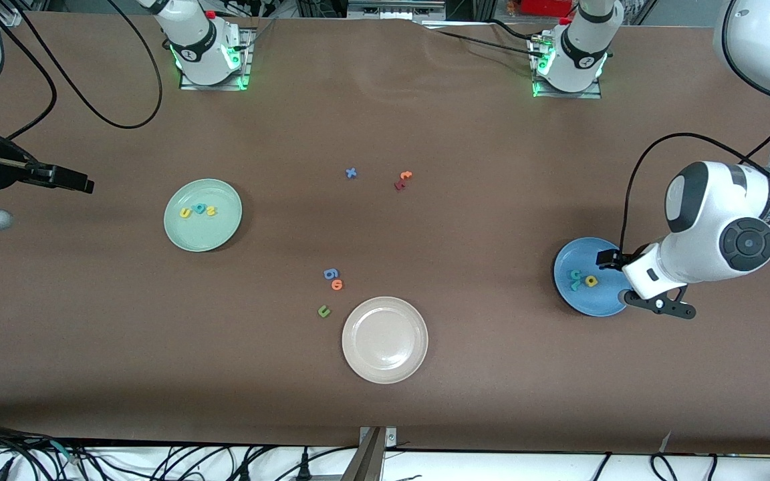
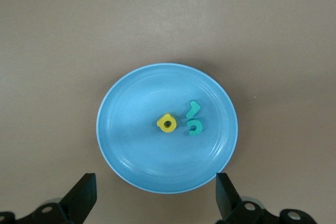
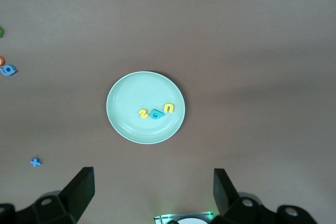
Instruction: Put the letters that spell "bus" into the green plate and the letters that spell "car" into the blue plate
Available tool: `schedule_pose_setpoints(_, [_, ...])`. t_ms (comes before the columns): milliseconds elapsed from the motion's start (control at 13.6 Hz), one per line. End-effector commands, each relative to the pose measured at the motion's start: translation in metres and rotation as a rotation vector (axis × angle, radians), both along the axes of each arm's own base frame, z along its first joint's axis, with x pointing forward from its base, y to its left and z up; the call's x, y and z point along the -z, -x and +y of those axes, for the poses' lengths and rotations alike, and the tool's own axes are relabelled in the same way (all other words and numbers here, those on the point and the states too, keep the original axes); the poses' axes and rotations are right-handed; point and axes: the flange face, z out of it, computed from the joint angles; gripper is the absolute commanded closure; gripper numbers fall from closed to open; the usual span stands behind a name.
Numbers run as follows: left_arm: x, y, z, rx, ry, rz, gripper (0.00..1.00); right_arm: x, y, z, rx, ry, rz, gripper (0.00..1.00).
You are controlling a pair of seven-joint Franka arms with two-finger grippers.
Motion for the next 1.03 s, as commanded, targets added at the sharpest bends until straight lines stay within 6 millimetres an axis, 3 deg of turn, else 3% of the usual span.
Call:
schedule_pose_setpoints(0, [-0.037,0.008,0.002,-0.017,0.002,-0.006,0.0,-0.002,0.007,0.0,-0.014,0.013,-0.008,0.0])
schedule_pose_setpoints(516, [-0.074,0.025,0.005,-0.017,-0.023,0.034,0.0,-0.002,0.008,-0.001,-0.017,0.024,-0.003,0.0])
schedule_pose_setpoints(738, [-0.107,0.035,0.004,-0.031,-0.043,0.022,0.0,-0.003,0.007,-0.001,-0.014,0.036,-0.01,0.0])
schedule_pose_setpoints(959, [-0.154,0.053,0.009,-0.106,0.004,-0.009,0.0,-0.005,0.003,-0.001,-0.007,0.038,-0.037,0.01])
